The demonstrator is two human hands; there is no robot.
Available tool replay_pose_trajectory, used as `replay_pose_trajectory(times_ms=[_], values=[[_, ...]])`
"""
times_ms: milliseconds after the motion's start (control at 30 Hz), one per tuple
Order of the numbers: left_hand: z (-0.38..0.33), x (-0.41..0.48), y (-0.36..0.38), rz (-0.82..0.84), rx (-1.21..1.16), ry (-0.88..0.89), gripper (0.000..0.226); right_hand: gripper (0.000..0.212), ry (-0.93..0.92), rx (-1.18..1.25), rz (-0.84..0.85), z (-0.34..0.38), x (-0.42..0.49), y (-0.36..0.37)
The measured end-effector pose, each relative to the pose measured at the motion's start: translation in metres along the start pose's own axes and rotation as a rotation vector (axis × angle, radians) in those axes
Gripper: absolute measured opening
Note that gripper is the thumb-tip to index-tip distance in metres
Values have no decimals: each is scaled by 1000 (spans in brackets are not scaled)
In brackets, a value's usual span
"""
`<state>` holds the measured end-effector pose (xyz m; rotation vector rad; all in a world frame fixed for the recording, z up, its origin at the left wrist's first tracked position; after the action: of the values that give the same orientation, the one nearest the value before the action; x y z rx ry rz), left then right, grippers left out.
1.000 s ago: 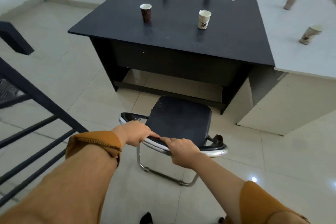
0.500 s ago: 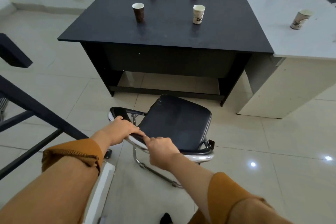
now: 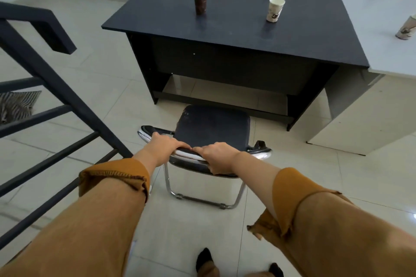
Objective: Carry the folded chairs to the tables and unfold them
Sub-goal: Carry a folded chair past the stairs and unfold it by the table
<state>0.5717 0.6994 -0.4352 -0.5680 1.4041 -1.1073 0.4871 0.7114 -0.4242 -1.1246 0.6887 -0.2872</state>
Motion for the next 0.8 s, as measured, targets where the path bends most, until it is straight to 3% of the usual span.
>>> replay_pose_trajectory(times_ms=[300, 567, 800], values=[[8, 9, 4, 35, -35, 57, 65, 66, 63, 164, 82, -14, 12, 13], [27, 24, -22, 18, -80, 32, 56, 63, 81, 97, -3, -25, 29, -16], [31, 17, -2, 68, 21, 52, 70, 58, 115, 78, 19, -9, 32, 1]])
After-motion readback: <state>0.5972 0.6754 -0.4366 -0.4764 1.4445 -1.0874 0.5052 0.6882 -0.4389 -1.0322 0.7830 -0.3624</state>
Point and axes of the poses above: each hand's wrist, its own x-axis towards the middle knuckle, its own y-axis out of the palm, z = x × y, the point moved 10 cm from there along x, towards the middle knuckle, and after that the axes turned 2 degrees about z, right-handed, at the moved point
